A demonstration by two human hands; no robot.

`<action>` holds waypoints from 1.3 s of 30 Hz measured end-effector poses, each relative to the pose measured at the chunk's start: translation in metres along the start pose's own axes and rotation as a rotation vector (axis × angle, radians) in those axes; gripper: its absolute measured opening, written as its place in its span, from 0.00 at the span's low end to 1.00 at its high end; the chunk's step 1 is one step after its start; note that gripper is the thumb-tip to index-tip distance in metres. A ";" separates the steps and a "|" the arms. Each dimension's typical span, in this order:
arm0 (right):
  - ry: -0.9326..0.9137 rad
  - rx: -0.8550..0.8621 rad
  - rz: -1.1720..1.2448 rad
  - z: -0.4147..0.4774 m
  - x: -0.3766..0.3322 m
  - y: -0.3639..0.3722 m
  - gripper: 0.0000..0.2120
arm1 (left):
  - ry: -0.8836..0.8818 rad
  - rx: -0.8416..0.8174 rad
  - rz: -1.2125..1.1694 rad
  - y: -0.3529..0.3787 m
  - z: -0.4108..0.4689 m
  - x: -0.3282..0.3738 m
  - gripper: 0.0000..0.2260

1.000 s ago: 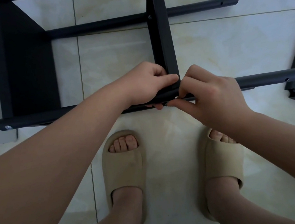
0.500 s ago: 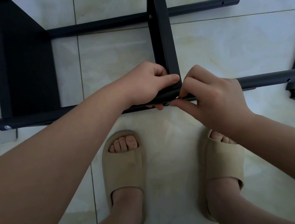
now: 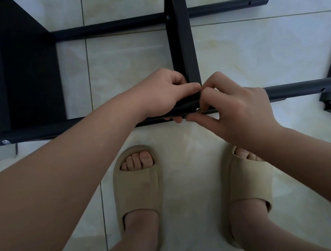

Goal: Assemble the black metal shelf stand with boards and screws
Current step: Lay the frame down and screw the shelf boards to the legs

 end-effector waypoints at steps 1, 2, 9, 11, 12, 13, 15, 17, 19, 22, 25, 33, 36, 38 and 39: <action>-0.008 -0.030 0.007 -0.002 0.001 -0.001 0.14 | 0.001 0.002 0.004 0.000 0.000 0.000 0.16; -0.020 -0.057 0.015 -0.003 0.001 -0.001 0.13 | 0.000 0.004 0.006 0.000 0.000 0.001 0.16; -0.043 -0.022 0.025 -0.002 0.003 -0.001 0.03 | -0.005 0.005 -0.011 -0.001 -0.001 0.001 0.14; -0.021 0.015 0.004 0.001 0.001 0.000 0.10 | -0.007 -0.001 -0.009 -0.001 -0.001 0.001 0.14; -0.014 0.024 0.006 0.002 0.000 0.000 0.12 | -0.006 -0.002 -0.008 -0.001 -0.001 0.001 0.14; -0.012 0.020 0.008 0.002 -0.001 -0.001 0.13 | -0.005 -0.002 -0.008 0.000 -0.001 0.001 0.14; -0.018 -0.017 0.006 -0.002 0.000 -0.001 0.13 | -0.001 0.003 -0.004 0.000 -0.001 0.001 0.14; -0.029 -0.057 0.017 -0.006 0.003 -0.002 0.10 | 0.000 0.008 -0.003 0.000 -0.001 0.001 0.14; -0.043 -0.056 0.038 -0.008 0.006 -0.003 0.05 | 0.001 0.008 -0.002 0.000 0.000 0.001 0.14; -0.043 -0.008 0.018 -0.007 0.005 -0.002 0.03 | 0.002 0.008 -0.001 0.000 0.000 0.000 0.16; -0.009 0.027 -0.022 -0.003 0.001 0.001 0.09 | 0.001 0.002 -0.001 0.000 0.000 0.001 0.15; -0.042 -0.045 0.069 -0.008 0.006 -0.003 0.05 | -0.001 0.012 -0.002 -0.001 0.000 0.000 0.15; -0.040 -0.001 0.070 -0.006 0.007 -0.003 0.03 | -0.001 0.014 0.004 0.000 0.000 0.000 0.16; -0.027 0.027 0.037 -0.004 0.005 -0.001 0.04 | 0.002 0.012 0.005 -0.001 0.000 0.001 0.16; -0.016 0.043 0.017 -0.004 0.004 0.000 0.06 | 0.003 0.011 0.006 -0.001 0.000 0.001 0.16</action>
Point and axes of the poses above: each hand's wrist, its own z-axis towards the middle knuckle, its own y-axis out of the palm, x = y × z, the point moved 5 cm from there along z, towards the middle knuckle, and after that the axes turned 8 degrees about y, right-handed, at the moved point
